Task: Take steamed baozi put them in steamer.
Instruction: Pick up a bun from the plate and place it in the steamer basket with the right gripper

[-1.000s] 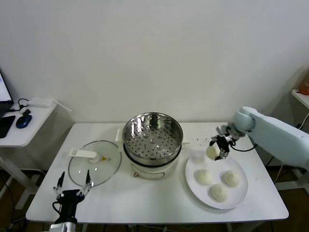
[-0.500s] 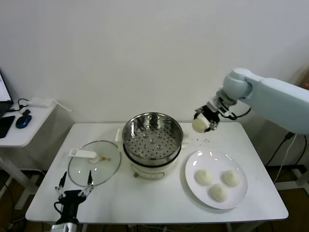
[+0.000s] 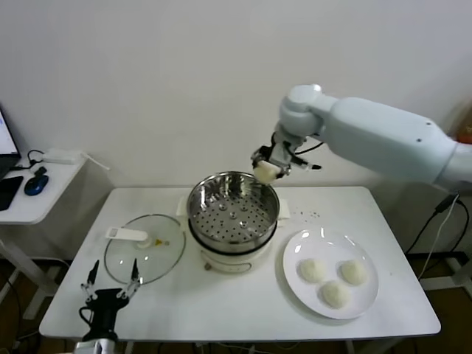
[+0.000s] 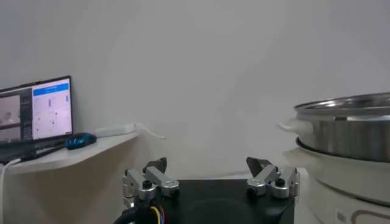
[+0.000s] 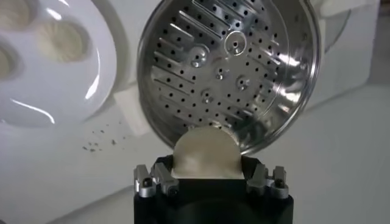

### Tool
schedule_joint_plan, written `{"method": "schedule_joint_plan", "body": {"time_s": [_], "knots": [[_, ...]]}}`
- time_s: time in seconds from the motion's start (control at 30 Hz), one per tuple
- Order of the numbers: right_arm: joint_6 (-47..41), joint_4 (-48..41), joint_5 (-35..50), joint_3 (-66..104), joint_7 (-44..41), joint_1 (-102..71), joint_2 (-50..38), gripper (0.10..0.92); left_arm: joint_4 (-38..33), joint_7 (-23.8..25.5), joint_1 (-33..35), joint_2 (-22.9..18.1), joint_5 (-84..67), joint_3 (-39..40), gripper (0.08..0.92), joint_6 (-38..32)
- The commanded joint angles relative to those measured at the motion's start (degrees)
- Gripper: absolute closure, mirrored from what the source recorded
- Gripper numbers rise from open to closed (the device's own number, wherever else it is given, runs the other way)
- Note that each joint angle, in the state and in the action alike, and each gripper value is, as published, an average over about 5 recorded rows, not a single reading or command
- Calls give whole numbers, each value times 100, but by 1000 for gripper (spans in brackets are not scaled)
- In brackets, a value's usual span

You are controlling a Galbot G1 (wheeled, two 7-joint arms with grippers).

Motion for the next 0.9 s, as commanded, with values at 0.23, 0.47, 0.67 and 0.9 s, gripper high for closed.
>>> {"method": "schedule_joint_plan", "body": {"time_s": [0.23,0.47,0.67,0.9], "knots": [[542,-1697,-1727,672,72,-1283,1373,306,-48,-16,32,9,-72,-28,177,128],[586,-1904,-1899,799,86,-1523,1520,288,-23,-24,25,33,-81,-36,177,190],[663,-2102,-2035,924,99,-1654,1647,290,-31,-23,22,34,-87,-22,177,217],[792,-2315,-2173,1070,121,-1709,1776,296,-17,-27,27,37,-73,-6,177,216]]}}
